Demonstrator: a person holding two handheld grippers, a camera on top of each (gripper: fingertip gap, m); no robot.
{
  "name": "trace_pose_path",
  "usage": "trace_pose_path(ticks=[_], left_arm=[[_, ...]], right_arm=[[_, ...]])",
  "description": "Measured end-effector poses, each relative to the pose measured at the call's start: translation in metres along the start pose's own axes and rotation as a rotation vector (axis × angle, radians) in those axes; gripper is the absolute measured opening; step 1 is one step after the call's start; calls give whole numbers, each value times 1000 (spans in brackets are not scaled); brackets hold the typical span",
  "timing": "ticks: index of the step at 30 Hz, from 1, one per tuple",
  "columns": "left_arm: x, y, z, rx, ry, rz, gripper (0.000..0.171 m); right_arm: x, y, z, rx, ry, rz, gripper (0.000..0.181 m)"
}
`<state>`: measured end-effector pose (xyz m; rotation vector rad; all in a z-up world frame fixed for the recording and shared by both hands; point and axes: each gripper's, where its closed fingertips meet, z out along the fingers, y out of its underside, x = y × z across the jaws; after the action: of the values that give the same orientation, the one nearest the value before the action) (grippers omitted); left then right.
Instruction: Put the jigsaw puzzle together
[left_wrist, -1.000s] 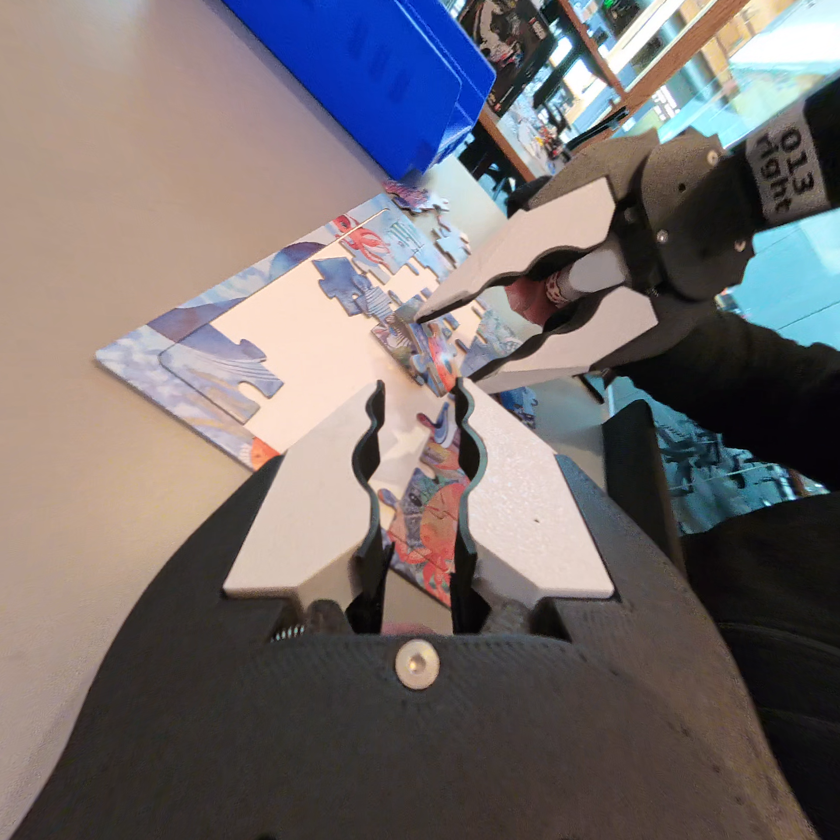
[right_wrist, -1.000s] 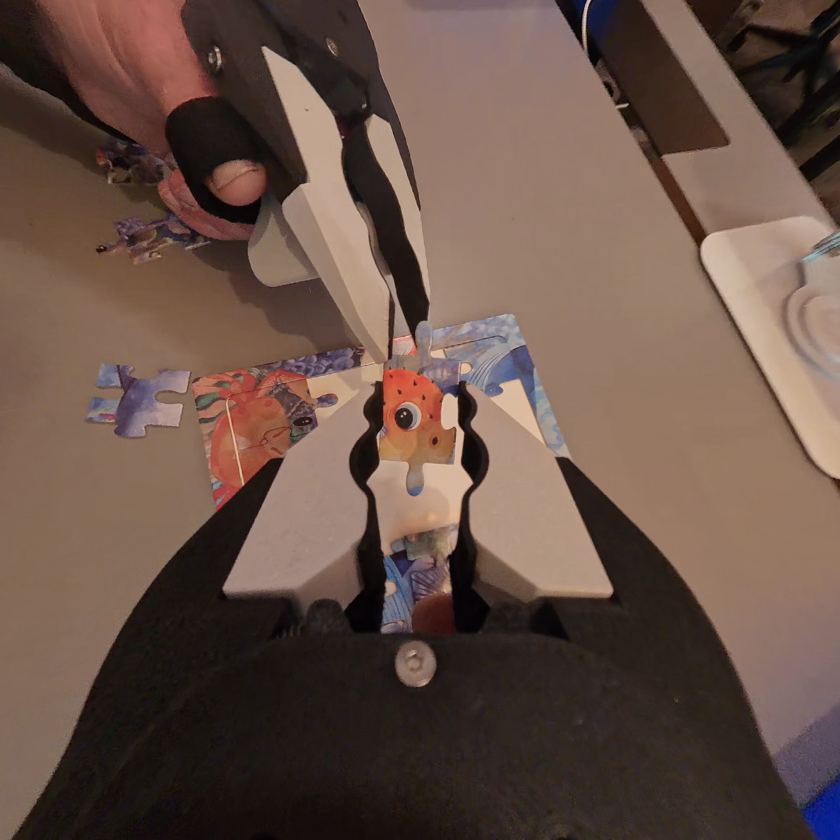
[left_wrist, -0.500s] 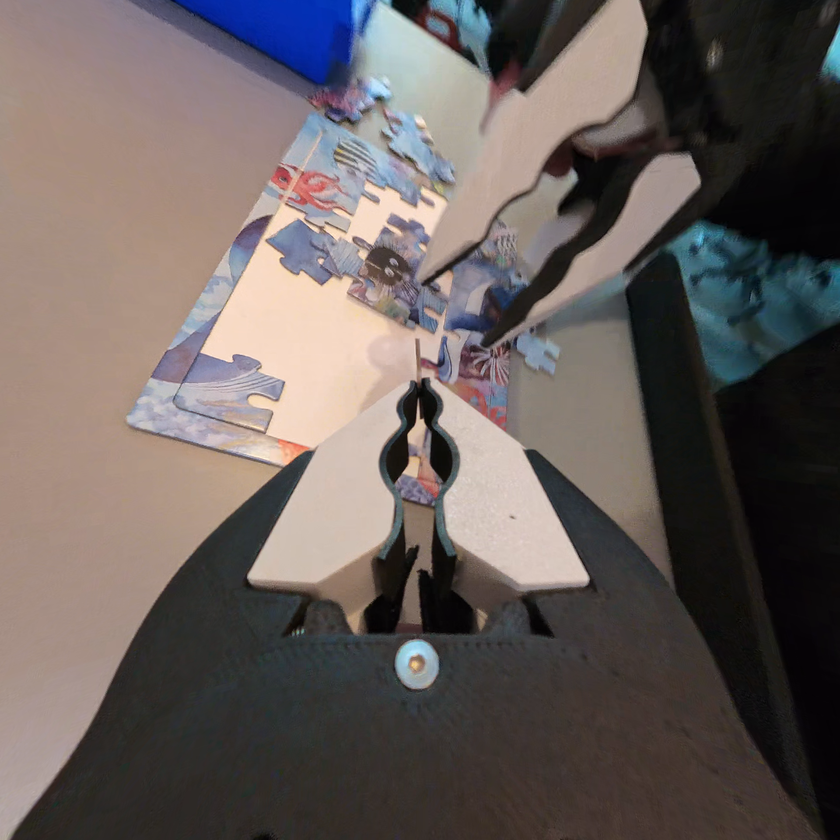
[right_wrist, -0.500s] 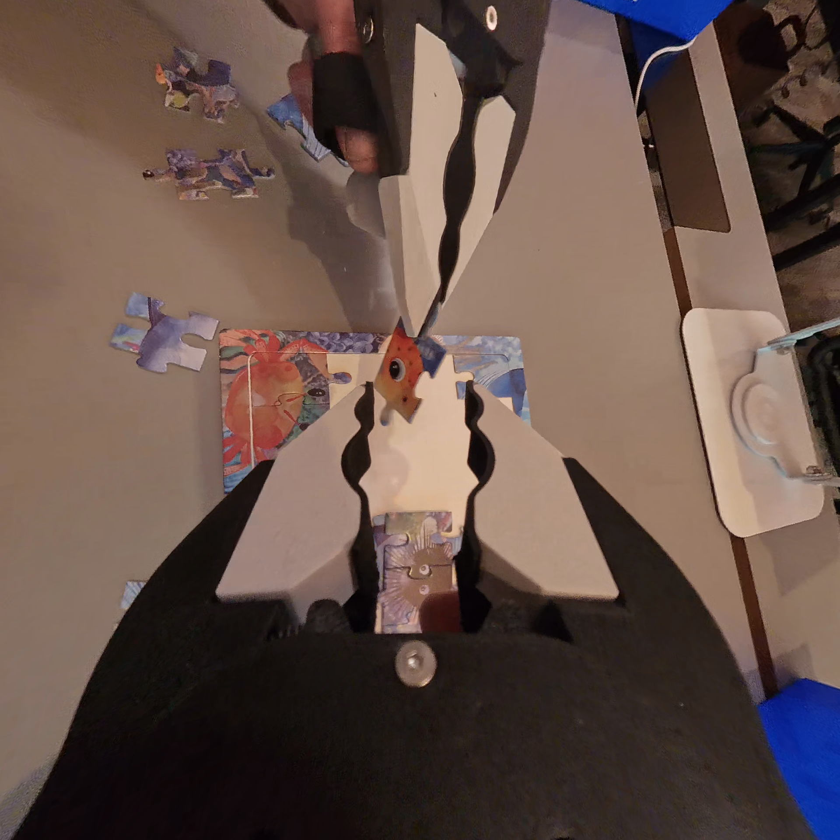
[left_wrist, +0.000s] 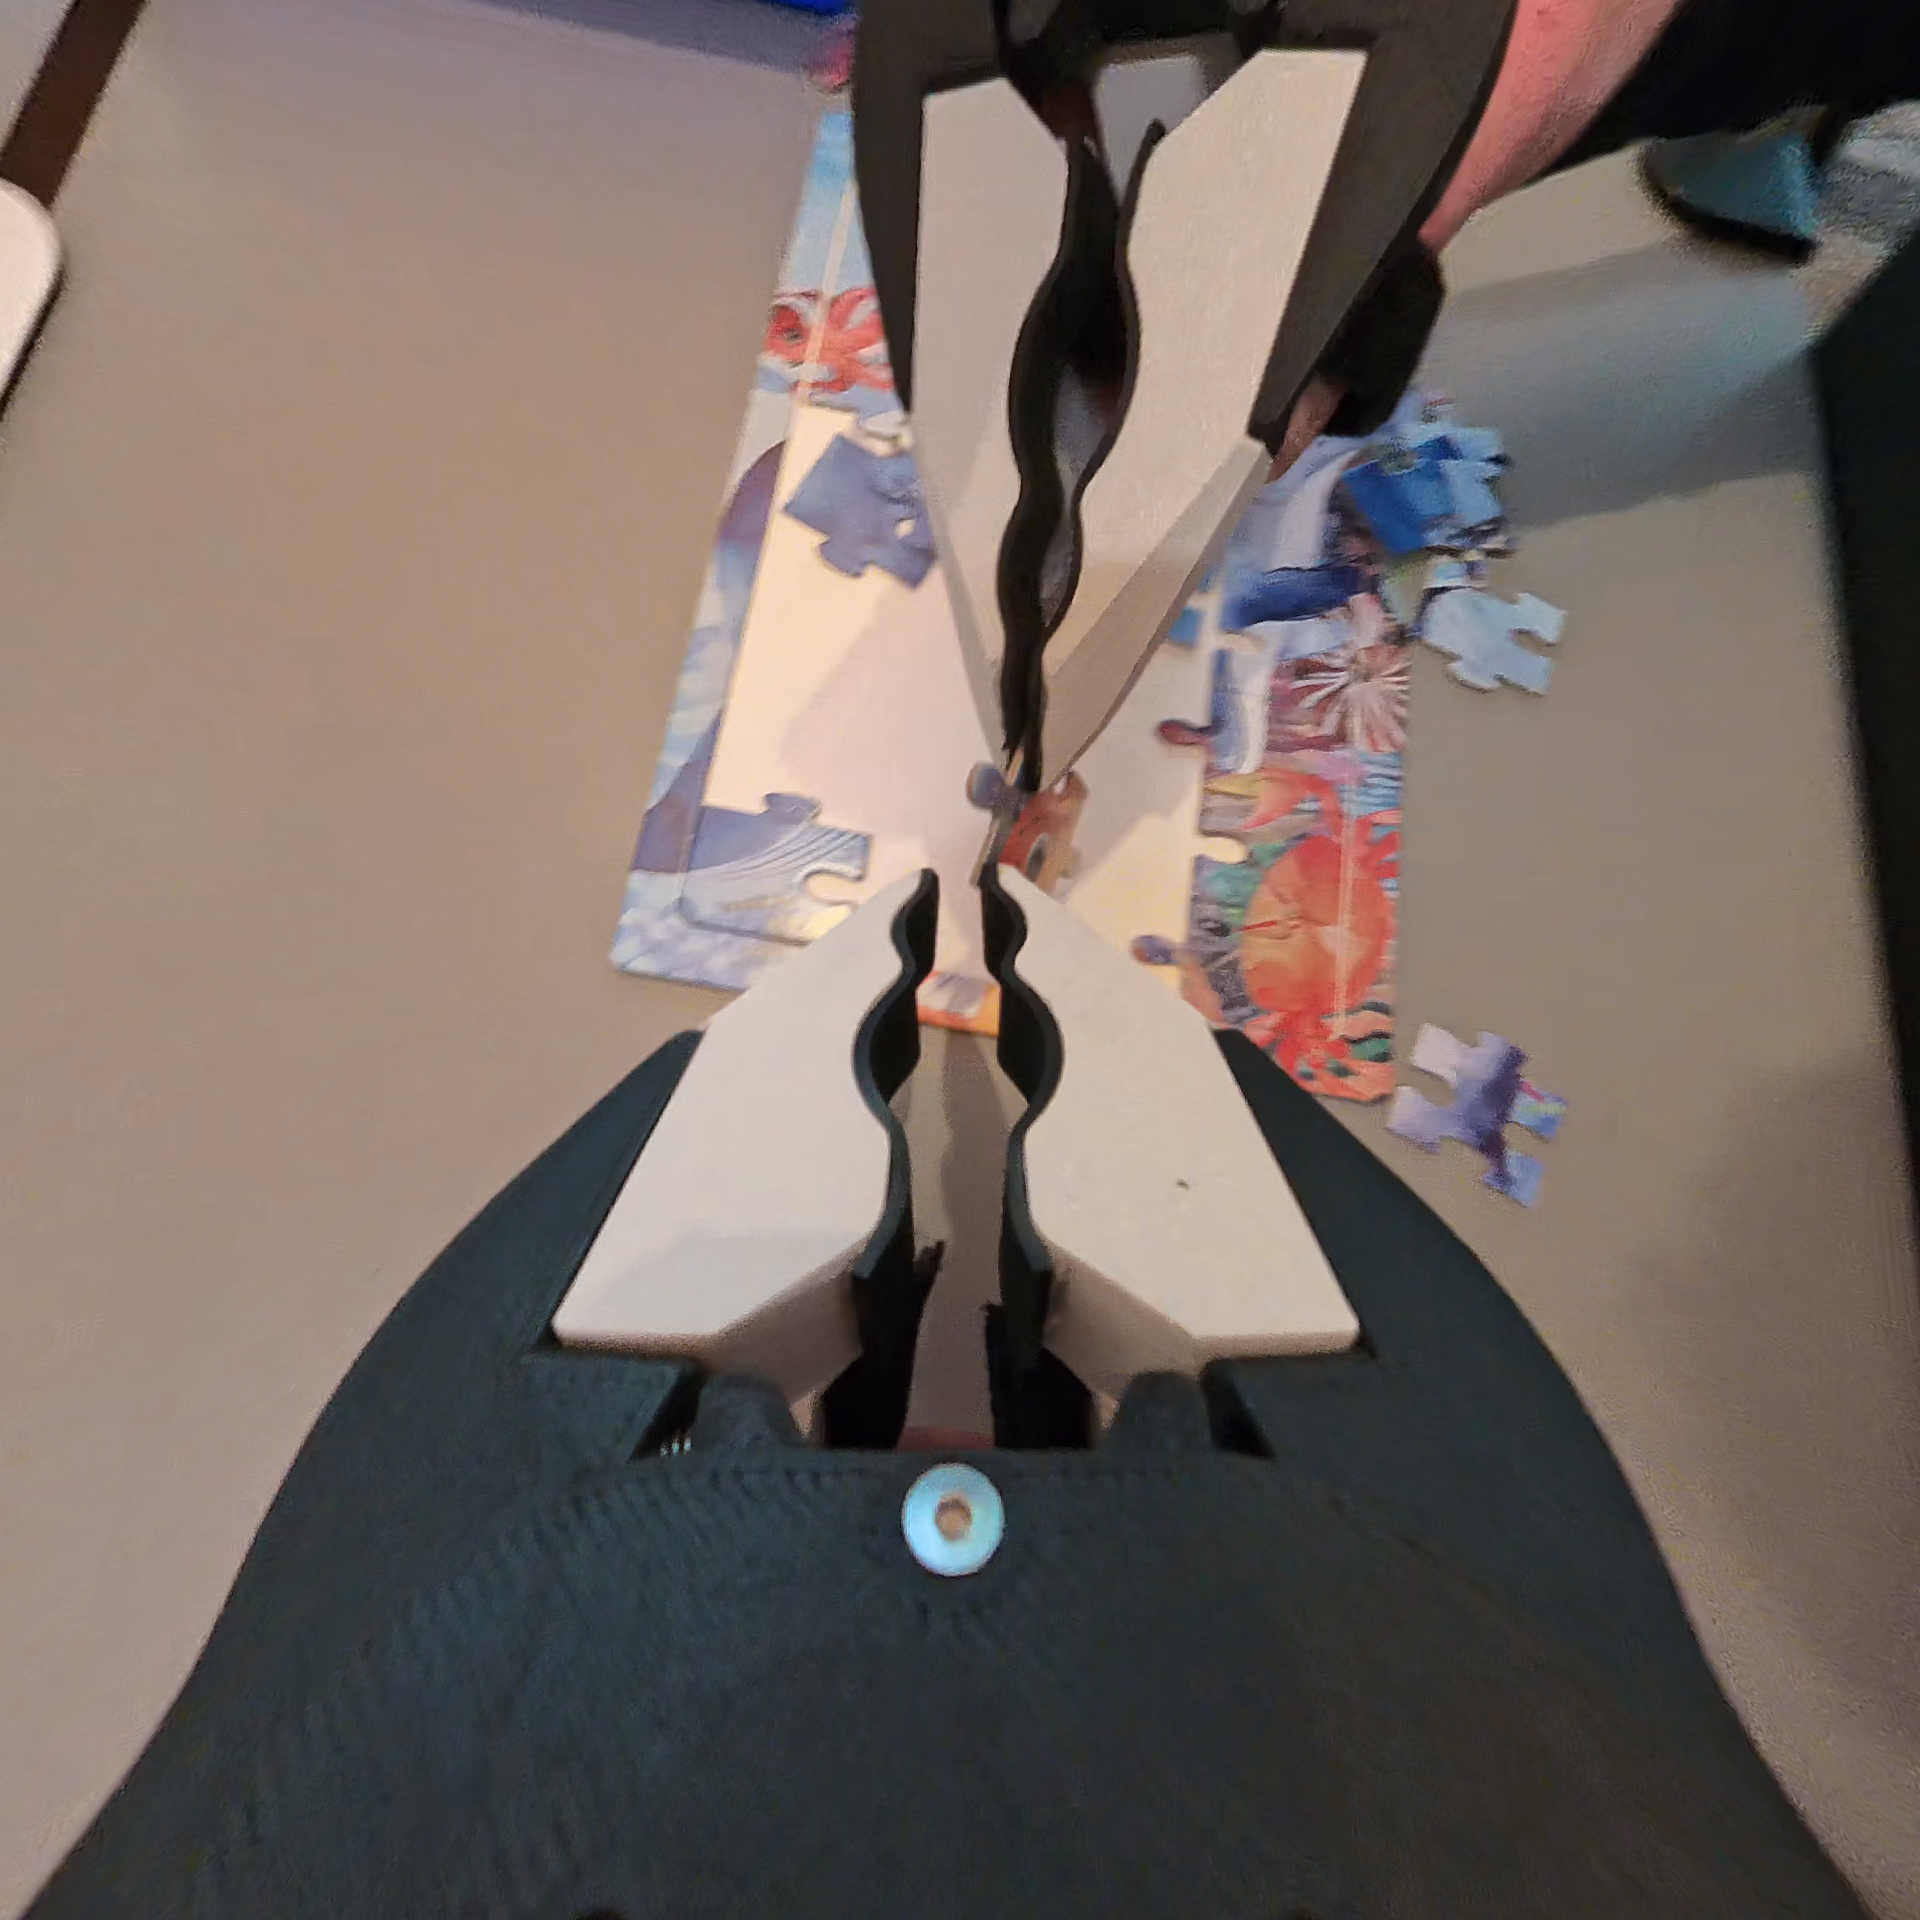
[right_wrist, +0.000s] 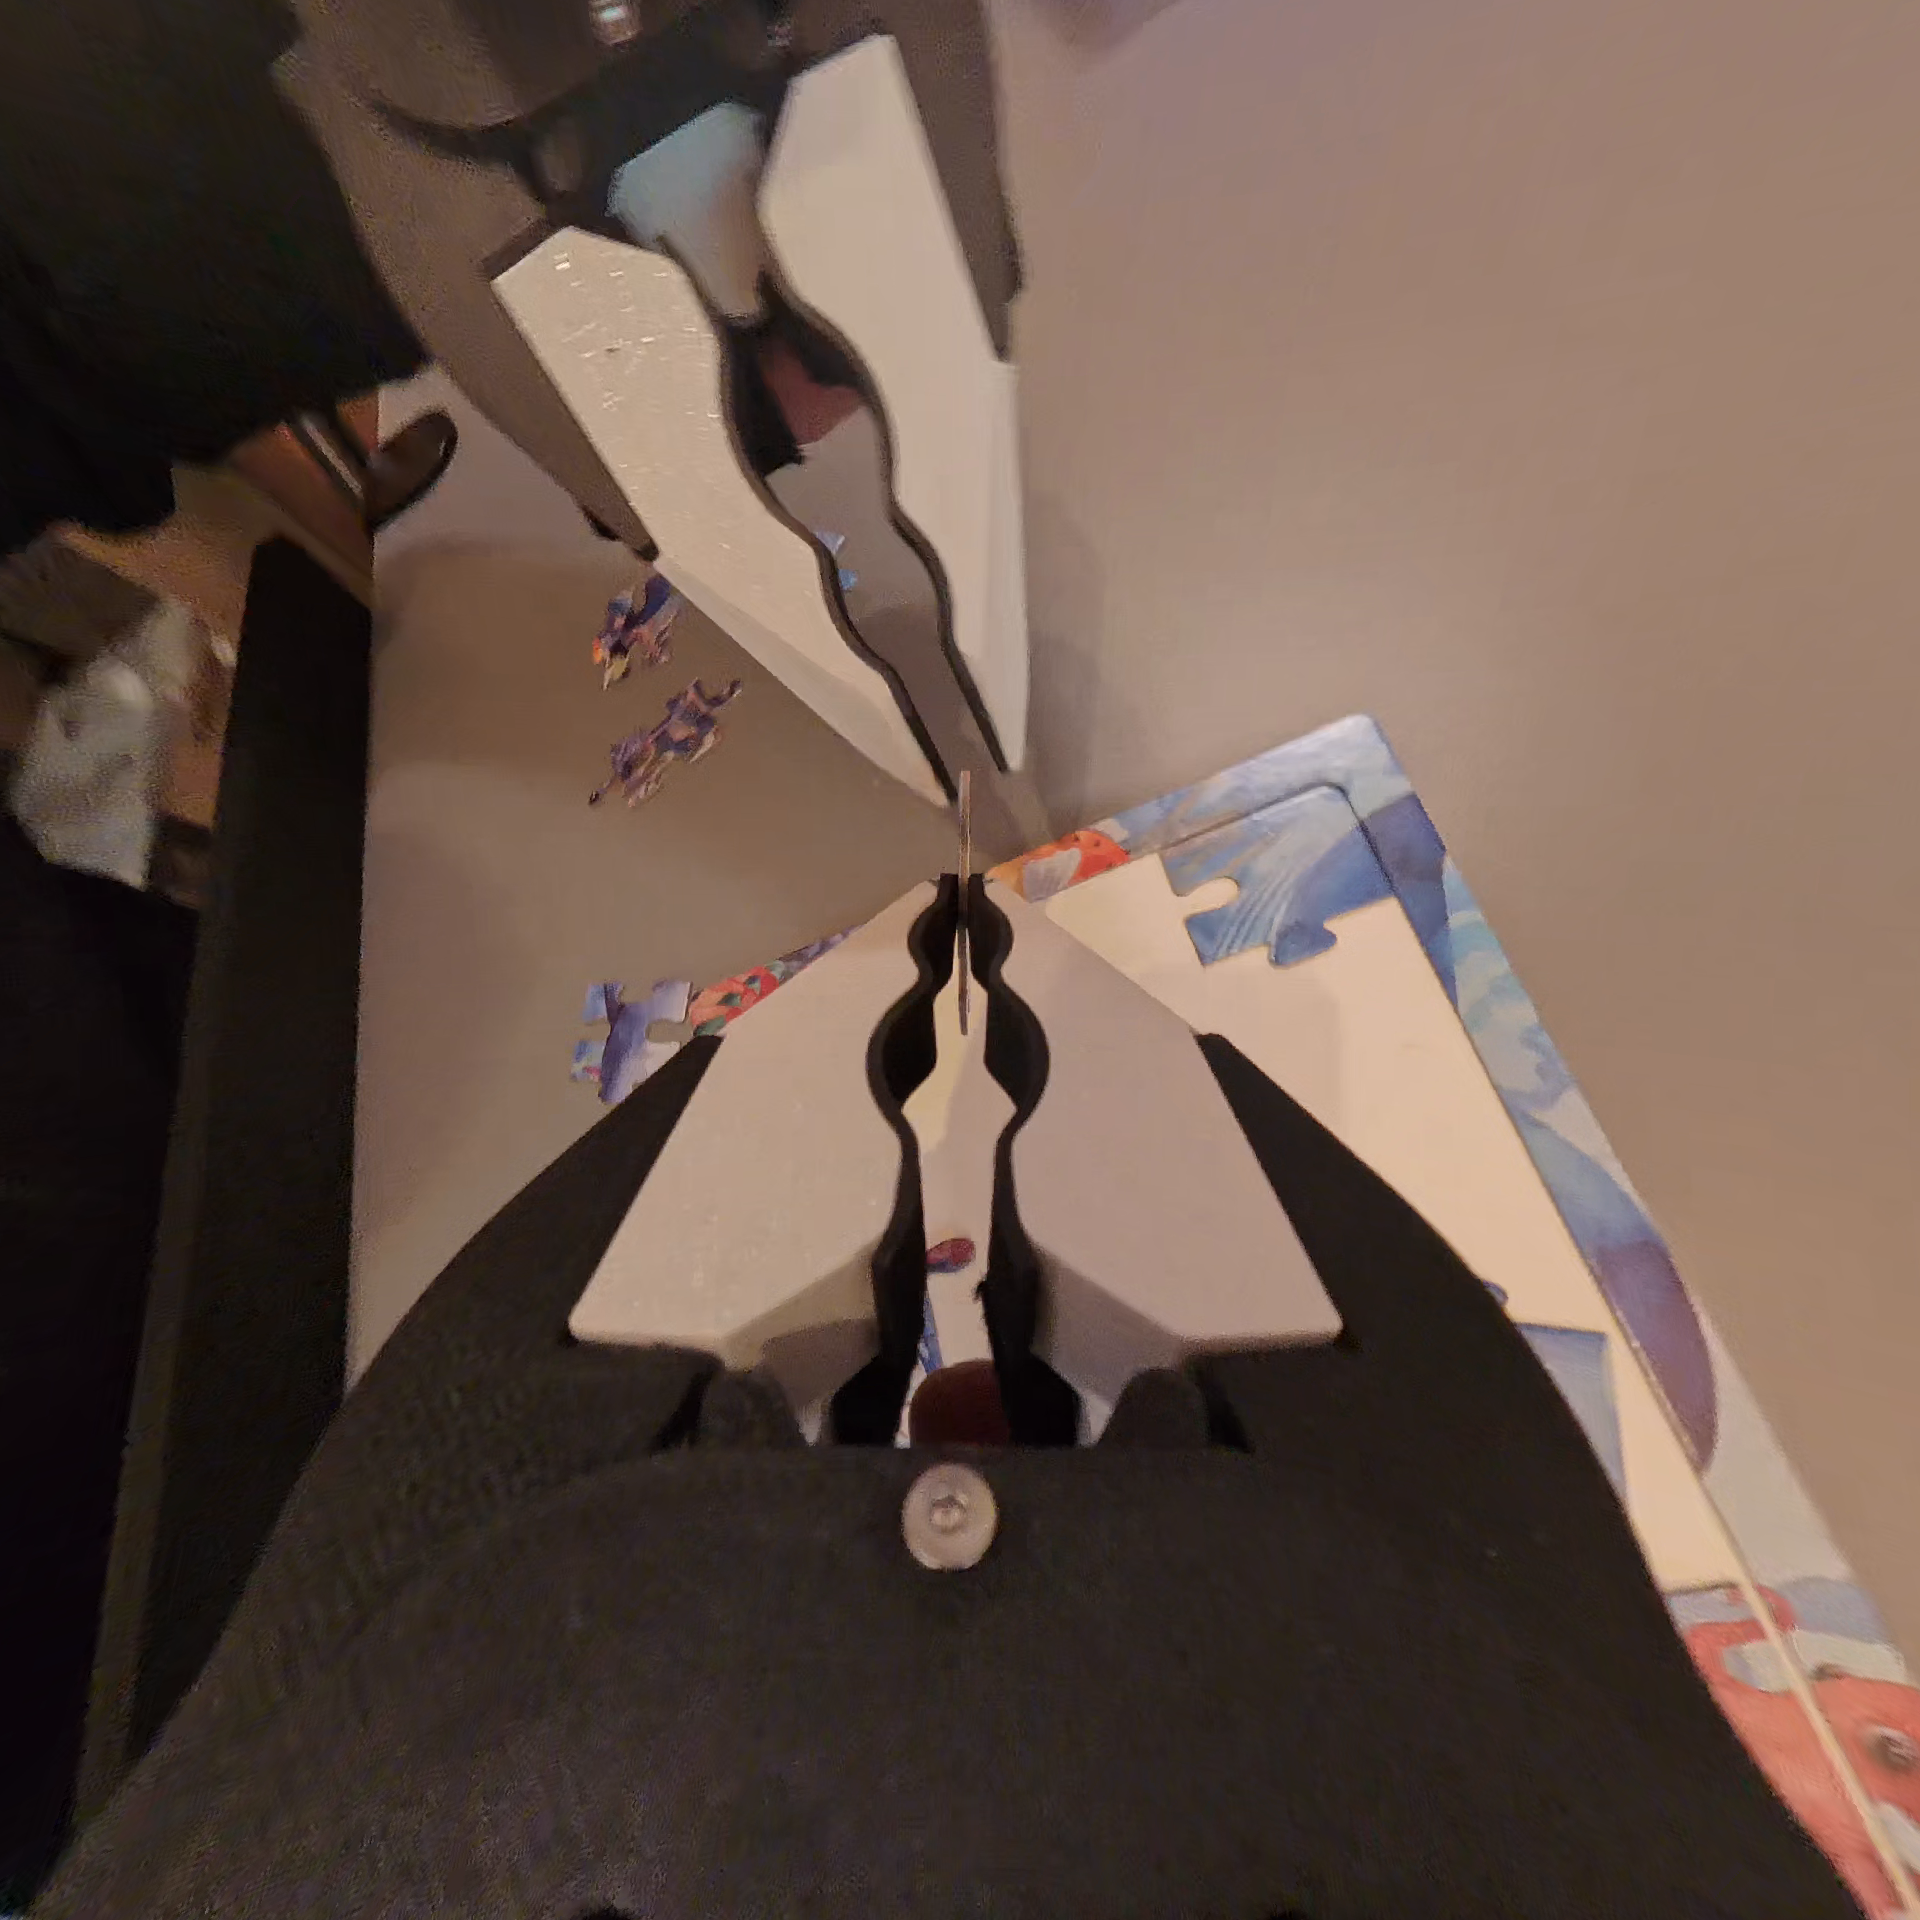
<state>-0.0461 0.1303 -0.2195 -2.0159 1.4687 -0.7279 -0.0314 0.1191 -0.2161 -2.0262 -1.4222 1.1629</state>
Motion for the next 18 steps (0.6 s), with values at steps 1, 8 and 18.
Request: trace_pose_path(ticks=[1,8,18], left_arm=[[-5,4,0,1,-26,-2,6],[8,33,10,-36,-71,108,15],[27,30,18,51,-103,225,29]], right_arm=[[6,3,3,11,-14,63,0],[29,14,24,4,-40,276,0],[22,10,25,48,-146,445,0]])
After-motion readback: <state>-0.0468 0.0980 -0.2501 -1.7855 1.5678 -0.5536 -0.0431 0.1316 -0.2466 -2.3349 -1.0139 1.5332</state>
